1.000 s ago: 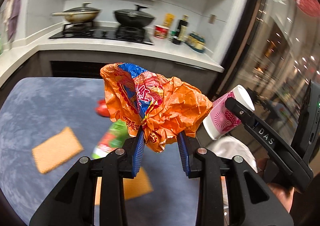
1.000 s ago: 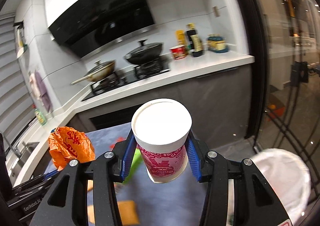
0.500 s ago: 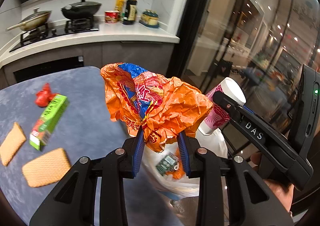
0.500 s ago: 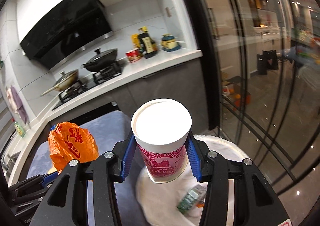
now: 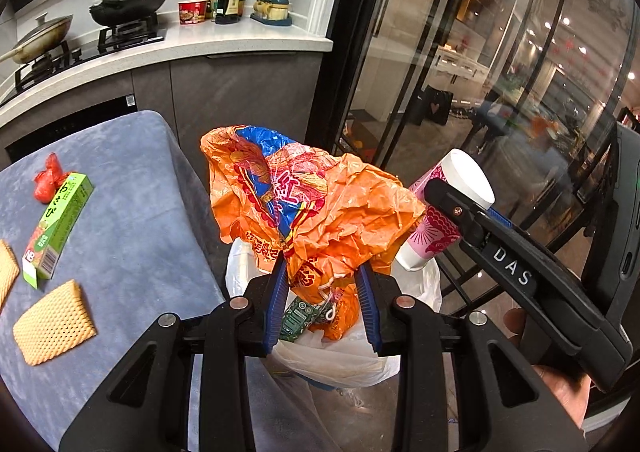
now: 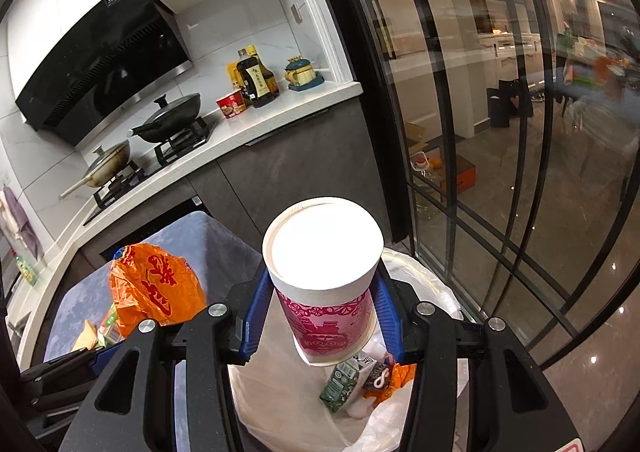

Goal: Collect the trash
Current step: 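Carry the orange bag and paper cup over the bin and open both grippers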

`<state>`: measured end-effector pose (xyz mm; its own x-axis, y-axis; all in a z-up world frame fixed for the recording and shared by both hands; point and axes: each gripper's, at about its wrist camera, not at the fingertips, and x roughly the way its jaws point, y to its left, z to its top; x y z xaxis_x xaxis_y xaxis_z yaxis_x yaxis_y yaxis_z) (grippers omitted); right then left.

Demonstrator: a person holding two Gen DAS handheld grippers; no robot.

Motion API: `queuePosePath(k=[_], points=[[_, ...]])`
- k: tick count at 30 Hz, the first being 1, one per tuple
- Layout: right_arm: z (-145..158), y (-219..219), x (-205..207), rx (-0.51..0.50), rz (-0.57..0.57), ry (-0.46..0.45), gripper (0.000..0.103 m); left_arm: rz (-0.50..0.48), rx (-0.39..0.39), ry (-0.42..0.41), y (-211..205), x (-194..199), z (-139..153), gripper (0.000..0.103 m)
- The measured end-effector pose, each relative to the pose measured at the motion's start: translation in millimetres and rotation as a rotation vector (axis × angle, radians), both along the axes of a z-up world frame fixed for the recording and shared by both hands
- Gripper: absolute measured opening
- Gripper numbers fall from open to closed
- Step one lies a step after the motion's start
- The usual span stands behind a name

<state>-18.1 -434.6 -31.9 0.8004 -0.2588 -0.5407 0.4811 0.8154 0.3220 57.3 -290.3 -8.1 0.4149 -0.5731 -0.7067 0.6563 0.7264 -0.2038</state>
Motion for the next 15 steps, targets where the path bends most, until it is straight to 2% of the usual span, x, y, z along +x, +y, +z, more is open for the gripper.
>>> queuePosePath(k=[8,15], points=[[-6.5,-2.4,3.4,0.015,-0.011,0.012,0.048,-0.007,0.025,0.014,-10.6,-4.1,-7.0,0.035],[-6.3,-5.5,4.9,0.019,-0.031,0.005,0.054,0.012,0.034,0.015,-13.9,-2.9,-9.6,0.045]])
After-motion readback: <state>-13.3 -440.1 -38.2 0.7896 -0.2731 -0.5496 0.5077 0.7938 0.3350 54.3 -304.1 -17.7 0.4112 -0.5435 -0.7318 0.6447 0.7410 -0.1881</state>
